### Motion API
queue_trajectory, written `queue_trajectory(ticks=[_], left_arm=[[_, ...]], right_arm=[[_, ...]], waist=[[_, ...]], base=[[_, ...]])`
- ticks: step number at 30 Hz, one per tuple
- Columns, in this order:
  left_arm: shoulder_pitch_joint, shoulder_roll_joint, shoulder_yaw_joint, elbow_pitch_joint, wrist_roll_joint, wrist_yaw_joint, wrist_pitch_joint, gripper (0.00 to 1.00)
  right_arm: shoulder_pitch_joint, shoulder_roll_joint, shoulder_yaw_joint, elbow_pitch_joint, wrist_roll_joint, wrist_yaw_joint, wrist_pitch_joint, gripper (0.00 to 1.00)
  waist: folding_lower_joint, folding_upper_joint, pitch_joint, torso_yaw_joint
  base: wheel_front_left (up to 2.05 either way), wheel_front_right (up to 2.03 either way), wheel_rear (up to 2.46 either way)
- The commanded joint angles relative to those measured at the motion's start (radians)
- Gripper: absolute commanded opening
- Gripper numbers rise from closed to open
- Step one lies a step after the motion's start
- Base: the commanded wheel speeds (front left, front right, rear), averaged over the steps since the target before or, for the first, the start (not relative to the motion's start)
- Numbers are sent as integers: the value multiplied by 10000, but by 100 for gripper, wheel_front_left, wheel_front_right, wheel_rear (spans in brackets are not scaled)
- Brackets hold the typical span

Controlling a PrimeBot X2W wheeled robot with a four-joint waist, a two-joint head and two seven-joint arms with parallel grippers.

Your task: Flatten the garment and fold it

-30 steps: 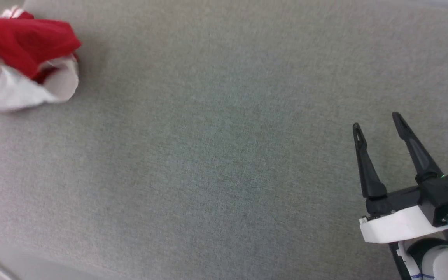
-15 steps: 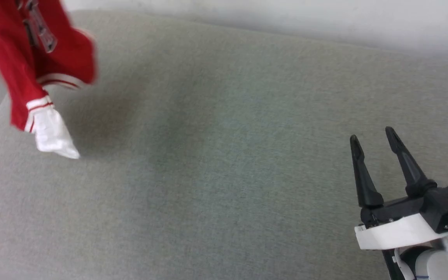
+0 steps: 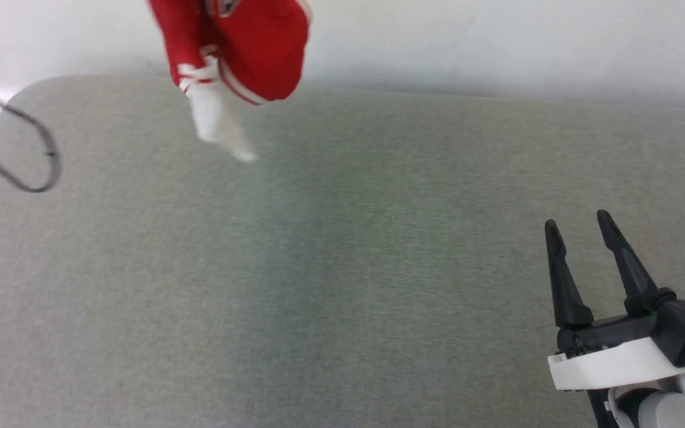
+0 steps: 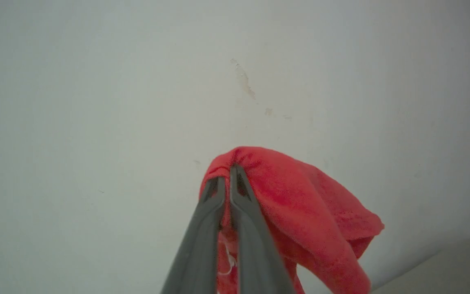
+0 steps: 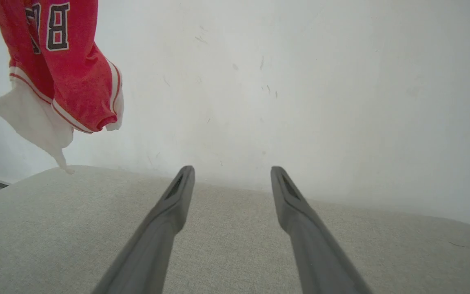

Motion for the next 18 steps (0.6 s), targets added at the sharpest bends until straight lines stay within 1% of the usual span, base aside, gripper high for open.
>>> queue_trajectory(ticks=[1, 4, 5, 6, 11, 12, 15, 18], left_arm=[[-123, -368, -169, -202, -94, 122, -20, 0], [-34, -824, -418, -459, -118, 201, -49, 0], [-34, -824, -418, -459, -118, 201, -49, 0], [101, -1115, -584, -623, -161, 242, -85, 0], [710, -1817, -895, -1017, -303, 510, -337, 0], [710, -1817, -895, -1017, -303, 510, -337, 0], [1252, -2186, -1092, -1254, -312, 772, -573, 0], [1968, -2341, -1647, -1427, 5, 892, -738, 0]], right_arm=[[84, 21, -76, 22, 94, -9, -97, 100], [61, 22, -140, 16, 143, -9, -148, 100], [61, 22, -140, 16, 143, -9, -148, 100], [43, 22, -194, 9, 167, -9, -178, 100], [-9, 22, -337, 72, 245, -9, -260, 100], [-9, 22, -337, 72, 245, -9, -260, 100], [51, 22, -403, 116, 295, -9, -303, 100], [124, 22, -453, 164, 349, -9, -339, 100]], waist=[[1, 0, -203, -435], [1, 0, -184, -659], [1, 0, -184, -659], [1, 0, -155, -799], [1, 0, -91, -1117], [1, 0, -91, -1117], [1, 0, -100, -1239], [1, 0, -143, -1321]], base=[[0, 0, 0], [0, 0, 0], [0, 0, 0], [0, 0, 0], [0, 0, 0], [0, 0, 0], [0, 0, 0], [0, 0, 0]])
